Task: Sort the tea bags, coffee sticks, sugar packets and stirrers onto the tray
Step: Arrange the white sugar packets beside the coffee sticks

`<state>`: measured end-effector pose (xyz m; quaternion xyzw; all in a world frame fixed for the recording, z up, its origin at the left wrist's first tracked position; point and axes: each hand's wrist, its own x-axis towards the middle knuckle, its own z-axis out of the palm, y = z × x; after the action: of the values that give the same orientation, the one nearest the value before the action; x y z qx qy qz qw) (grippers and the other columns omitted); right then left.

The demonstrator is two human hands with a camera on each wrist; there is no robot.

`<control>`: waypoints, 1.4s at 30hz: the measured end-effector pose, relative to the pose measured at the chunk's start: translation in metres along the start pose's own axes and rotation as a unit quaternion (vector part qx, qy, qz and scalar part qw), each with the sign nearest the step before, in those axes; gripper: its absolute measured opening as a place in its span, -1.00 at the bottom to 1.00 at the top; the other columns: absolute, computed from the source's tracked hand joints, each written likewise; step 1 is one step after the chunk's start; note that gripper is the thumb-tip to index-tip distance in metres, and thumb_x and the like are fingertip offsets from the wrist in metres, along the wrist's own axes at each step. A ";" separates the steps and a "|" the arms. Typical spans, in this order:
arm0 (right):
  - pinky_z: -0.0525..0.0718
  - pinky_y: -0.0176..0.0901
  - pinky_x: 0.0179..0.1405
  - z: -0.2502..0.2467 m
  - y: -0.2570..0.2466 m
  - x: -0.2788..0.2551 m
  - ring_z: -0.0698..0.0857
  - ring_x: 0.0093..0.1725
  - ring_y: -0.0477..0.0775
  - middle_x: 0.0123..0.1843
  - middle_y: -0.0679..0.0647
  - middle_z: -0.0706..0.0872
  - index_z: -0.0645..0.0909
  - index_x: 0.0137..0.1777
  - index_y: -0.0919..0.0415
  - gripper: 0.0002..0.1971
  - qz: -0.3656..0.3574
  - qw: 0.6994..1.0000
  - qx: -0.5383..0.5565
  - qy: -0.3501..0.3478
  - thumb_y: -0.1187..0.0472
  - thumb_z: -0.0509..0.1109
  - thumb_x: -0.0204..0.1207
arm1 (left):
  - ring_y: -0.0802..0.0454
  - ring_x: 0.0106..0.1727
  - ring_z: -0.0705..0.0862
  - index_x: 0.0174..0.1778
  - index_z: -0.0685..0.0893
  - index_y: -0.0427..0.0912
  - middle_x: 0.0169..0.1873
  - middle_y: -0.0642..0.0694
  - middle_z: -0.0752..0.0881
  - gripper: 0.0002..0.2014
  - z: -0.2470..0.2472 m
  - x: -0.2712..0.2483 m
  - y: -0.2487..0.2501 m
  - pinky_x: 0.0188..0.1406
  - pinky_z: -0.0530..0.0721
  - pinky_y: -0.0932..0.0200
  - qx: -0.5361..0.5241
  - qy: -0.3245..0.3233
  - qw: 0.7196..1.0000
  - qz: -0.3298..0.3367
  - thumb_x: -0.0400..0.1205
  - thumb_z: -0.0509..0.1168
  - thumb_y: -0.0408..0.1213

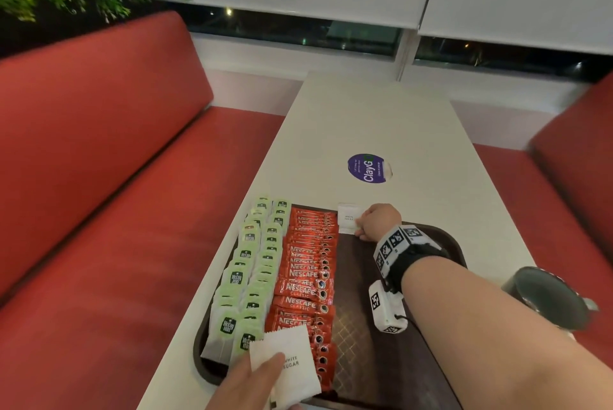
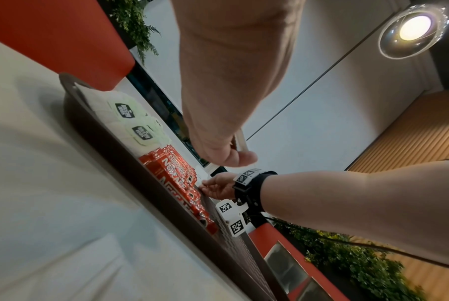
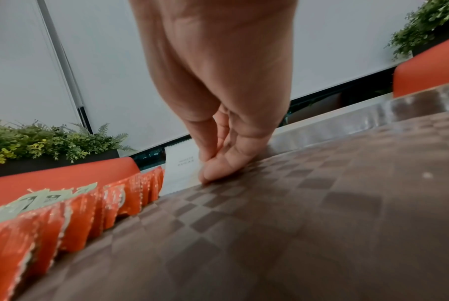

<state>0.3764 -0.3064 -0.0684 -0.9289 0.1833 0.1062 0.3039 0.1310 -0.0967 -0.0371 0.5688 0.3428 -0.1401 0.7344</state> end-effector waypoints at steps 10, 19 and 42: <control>0.70 -0.21 -0.28 -0.036 -0.013 -0.104 0.71 -0.28 0.01 -0.24 0.12 0.77 0.68 -0.19 0.19 -0.86 -0.139 0.977 0.148 -0.065 0.18 0.39 0.57 | -0.30 -0.27 0.63 -0.12 0.60 -0.16 -0.18 -0.35 0.68 -0.92 0.012 -0.013 0.024 -0.67 0.70 0.07 -0.052 -0.085 0.995 -0.021 0.62 0.28 -0.42; 0.62 -0.22 -0.28 -0.036 0.002 -0.189 0.67 -0.38 -0.05 -0.34 0.09 0.75 0.73 -0.18 0.34 -0.88 -0.175 0.924 0.229 -0.253 0.26 0.52 0.47 | -0.07 -0.12 0.73 0.00 0.63 0.01 -0.10 -0.14 0.77 -0.87 0.038 -0.012 0.037 -0.30 0.67 0.08 -0.037 -0.122 0.986 0.108 0.65 0.26 -0.32; 0.74 -0.22 -0.40 -0.015 -0.002 -0.026 0.65 -0.39 0.05 -0.27 0.20 0.66 0.48 -0.29 0.21 -0.77 0.033 0.973 0.223 -0.054 0.44 0.33 0.57 | -0.31 -0.16 0.73 0.18 0.53 -0.11 -0.05 -0.35 0.66 -0.81 0.009 0.000 0.023 -0.27 0.72 -0.04 -0.077 -0.072 0.994 0.038 0.70 0.18 -0.41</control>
<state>0.3546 -0.3067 -0.0478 -0.8238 0.2165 0.1231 0.5093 0.1480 -0.0974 -0.0193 0.5117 0.2766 -0.1261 0.8036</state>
